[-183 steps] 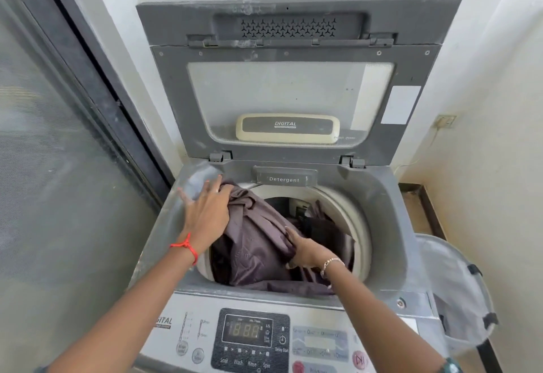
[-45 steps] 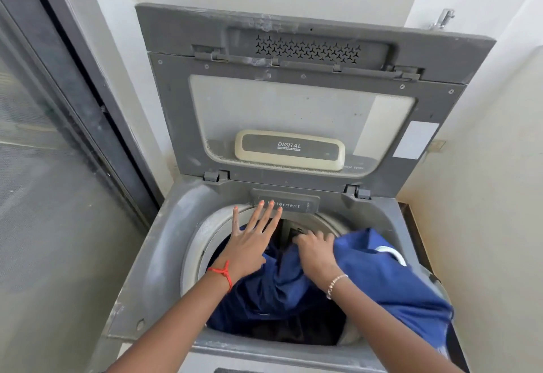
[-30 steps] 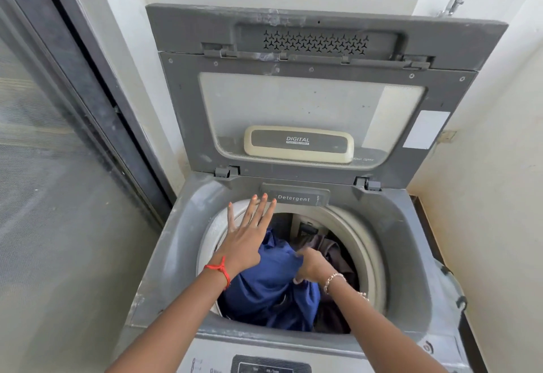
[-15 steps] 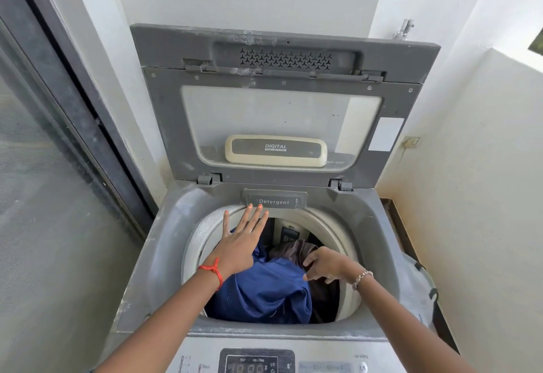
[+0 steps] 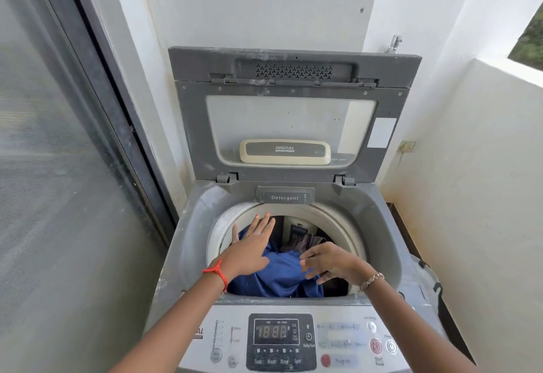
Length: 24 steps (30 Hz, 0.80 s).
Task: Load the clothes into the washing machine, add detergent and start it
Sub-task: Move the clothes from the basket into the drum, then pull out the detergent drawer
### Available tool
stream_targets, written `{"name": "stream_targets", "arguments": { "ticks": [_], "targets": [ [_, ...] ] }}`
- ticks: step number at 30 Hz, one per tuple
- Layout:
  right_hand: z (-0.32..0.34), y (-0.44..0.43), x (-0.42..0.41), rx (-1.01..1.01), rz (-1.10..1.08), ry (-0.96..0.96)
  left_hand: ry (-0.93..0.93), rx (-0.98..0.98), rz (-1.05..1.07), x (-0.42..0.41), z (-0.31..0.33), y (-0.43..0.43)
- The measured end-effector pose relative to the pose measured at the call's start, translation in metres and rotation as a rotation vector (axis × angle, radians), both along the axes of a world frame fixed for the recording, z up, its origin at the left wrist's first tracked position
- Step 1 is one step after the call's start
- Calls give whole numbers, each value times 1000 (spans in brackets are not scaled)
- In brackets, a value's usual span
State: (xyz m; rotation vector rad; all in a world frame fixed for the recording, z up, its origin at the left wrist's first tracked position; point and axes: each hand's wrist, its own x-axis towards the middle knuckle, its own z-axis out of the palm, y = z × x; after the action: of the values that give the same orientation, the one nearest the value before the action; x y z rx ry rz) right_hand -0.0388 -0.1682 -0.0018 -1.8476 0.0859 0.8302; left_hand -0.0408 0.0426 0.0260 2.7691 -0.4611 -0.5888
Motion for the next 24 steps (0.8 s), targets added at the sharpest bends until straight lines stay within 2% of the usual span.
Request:
{"name": "stream_targets", "arguments": {
  "ticks": [3,5,9,11,16,24],
  "targets": [
    [3,4,-8,84,-57,9,101,-194,44,-2,2,-2],
    [6,7,-10,200,-146,38,238,-528,206,1,3,-8],
    [7,14,1,480,-439,125,663,-1320,706,15,4,-26],
    [3,16,14,578,-549,148,762,-1580,866,28,-2,-32],
    [-15,20,61,784,-820,204,778,-1705,1073,65,-18,-48],
    [-45,31,137,786,-1060,298,679,-1779,1301,138,-41,-69]
  ]
}}
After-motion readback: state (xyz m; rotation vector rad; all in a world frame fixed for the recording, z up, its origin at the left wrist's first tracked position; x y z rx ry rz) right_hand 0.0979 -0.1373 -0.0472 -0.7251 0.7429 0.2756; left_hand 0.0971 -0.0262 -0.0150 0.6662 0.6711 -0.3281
